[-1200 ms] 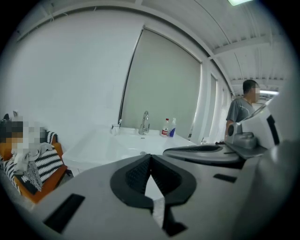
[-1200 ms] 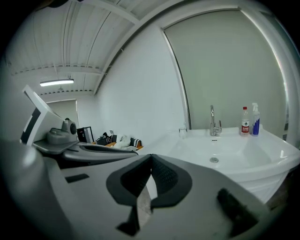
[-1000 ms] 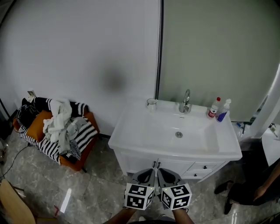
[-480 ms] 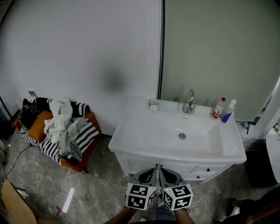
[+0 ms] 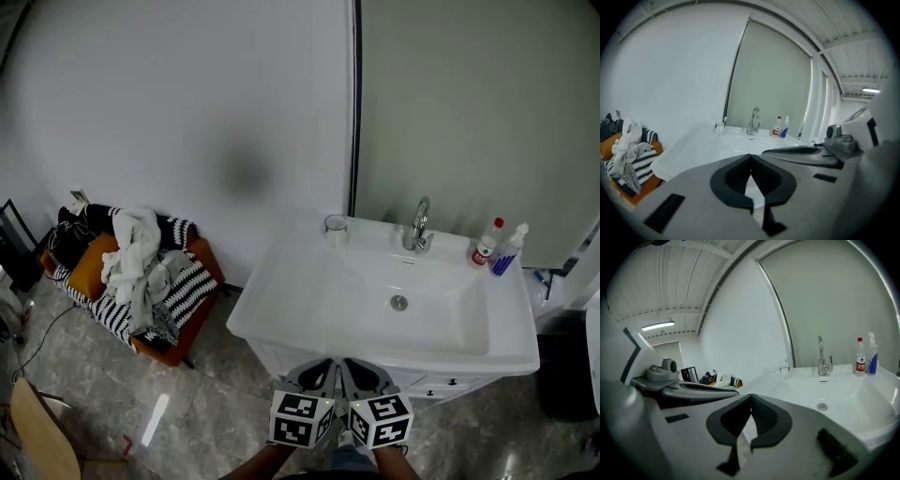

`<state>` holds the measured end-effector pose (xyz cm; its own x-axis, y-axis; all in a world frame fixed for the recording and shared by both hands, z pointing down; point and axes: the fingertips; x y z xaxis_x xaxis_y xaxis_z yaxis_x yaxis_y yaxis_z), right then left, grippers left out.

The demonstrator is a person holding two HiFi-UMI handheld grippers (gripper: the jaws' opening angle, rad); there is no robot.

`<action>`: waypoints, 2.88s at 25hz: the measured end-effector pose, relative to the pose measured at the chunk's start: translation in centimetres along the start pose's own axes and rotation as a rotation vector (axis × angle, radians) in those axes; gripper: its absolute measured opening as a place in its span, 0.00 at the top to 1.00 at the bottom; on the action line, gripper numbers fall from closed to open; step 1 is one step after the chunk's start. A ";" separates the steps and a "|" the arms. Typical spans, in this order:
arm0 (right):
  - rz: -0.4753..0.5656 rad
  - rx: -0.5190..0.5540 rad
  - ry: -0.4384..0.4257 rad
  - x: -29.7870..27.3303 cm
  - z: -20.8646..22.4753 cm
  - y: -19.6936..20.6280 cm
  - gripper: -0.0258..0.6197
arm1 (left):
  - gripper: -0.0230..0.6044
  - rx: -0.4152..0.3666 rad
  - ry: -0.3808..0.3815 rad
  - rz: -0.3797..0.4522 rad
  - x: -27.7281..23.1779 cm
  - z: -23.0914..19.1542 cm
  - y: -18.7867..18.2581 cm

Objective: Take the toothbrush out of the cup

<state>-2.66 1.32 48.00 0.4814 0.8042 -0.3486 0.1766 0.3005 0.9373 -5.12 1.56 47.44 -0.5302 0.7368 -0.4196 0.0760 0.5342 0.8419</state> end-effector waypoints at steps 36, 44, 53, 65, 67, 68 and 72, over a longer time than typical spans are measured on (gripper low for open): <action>0.029 -0.062 -0.083 -10.8 14.4 -4.5 0.94 | 0.95 -0.109 -0.064 -0.019 -16.7 -2.8 -9.2; 0.025 -0.091 -0.002 -16.0 15.4 -6.1 0.94 | 0.95 -0.183 0.007 -0.042 -20.3 -7.9 -12.6; 0.048 -0.103 0.099 -21.0 16.8 -9.0 0.94 | 0.95 -0.305 0.110 -0.070 -23.8 -11.0 -16.0; 0.009 -0.155 0.237 -23.0 20.3 -8.3 0.94 | 0.94 -0.459 0.175 -0.104 -30.1 -13.1 -17.6; 0.006 -0.164 0.253 -23.3 20.8 -8.1 0.94 | 0.94 -0.462 0.178 -0.102 -31.2 -13.4 -17.9; 0.004 -0.165 0.260 -23.4 21.0 -8.1 0.94 | 0.94 -0.466 0.180 -0.101 -31.6 -13.5 -18.0; -0.005 -0.163 0.280 -23.8 21.5 -8.1 0.94 | 0.88 -0.510 0.193 -0.106 -33.2 -14.0 -18.3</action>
<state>2.87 -31.29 48.81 0.2215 0.9056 -0.3618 0.0277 0.3650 0.9306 -0.72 -38.45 50.73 -0.6615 0.5746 -0.4819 -0.3795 0.2978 0.8760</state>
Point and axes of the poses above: the fingertips, and each gripper's own axes: x backward along the fingers, z to its right, y out of its underside, and after that the axes turned 11 degrees about x, right-handed
